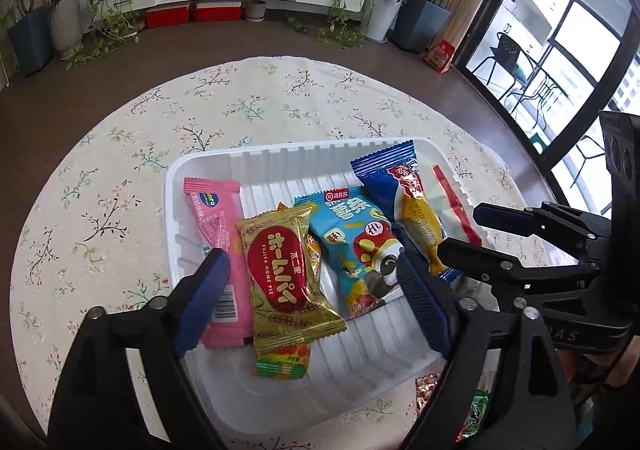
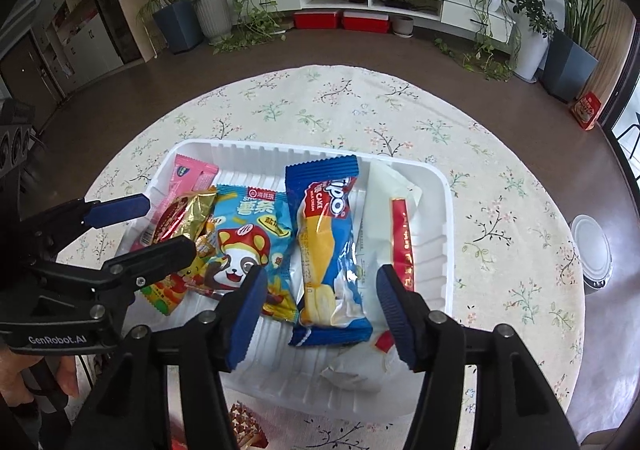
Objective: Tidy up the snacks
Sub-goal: 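Withdraw both open tools from the tray back over the pile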
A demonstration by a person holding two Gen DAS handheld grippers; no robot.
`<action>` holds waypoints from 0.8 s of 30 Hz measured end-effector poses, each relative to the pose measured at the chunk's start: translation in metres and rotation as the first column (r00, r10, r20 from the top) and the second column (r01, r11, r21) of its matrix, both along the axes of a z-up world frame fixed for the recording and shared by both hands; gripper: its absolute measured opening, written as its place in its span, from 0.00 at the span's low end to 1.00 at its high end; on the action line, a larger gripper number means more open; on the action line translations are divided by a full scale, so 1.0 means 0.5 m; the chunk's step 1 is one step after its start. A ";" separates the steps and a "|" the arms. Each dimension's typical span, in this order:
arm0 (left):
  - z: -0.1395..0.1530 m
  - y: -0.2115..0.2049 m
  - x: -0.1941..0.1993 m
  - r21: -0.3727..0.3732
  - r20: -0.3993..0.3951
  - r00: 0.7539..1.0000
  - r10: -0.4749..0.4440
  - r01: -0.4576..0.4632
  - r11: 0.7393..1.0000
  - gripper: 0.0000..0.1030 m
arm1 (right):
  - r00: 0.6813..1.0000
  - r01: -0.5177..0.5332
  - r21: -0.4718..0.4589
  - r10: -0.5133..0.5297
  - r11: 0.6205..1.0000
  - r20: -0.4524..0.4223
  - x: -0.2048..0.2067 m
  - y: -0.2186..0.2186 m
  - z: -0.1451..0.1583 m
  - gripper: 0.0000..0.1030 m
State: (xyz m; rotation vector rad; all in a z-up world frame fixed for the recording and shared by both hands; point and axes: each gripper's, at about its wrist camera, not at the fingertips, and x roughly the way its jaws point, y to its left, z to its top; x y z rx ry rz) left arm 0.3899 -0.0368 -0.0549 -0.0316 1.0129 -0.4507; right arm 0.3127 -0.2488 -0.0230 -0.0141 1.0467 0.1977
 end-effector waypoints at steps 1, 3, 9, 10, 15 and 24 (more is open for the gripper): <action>0.005 0.002 -0.006 -0.005 0.006 1.000 0.000 0.000 1.000 0.92 | 1.000 0.002 0.006 -0.002 1.000 0.003 -0.004 -0.003 0.002 0.64; 0.013 0.005 -0.020 -0.007 0.014 1.000 0.002 -0.002 1.000 0.95 | 1.000 0.007 0.018 -0.008 1.000 0.010 -0.010 -0.010 0.006 0.67; 0.040 0.032 -0.062 -0.013 0.050 0.999 0.012 -0.011 1.000 1.00 | 0.999 0.035 0.064 -0.036 0.997 0.016 -0.034 -0.030 0.013 0.69; 0.048 0.037 -0.075 -0.011 0.065 0.998 0.012 -0.011 1.000 1.00 | 0.999 0.039 0.071 -0.040 0.997 0.021 -0.041 -0.034 0.015 0.70; 0.089 0.074 -0.141 0.013 0.134 0.990 0.030 -0.032 0.999 1.00 | 0.997 0.055 0.120 -0.061 0.991 0.049 -0.085 -0.066 0.029 0.70; 0.103 0.146 -0.297 0.020 0.209 0.973 0.094 -0.101 0.995 1.00 | 0.991 0.084 0.170 -0.100 0.982 0.089 -0.192 -0.104 0.044 0.71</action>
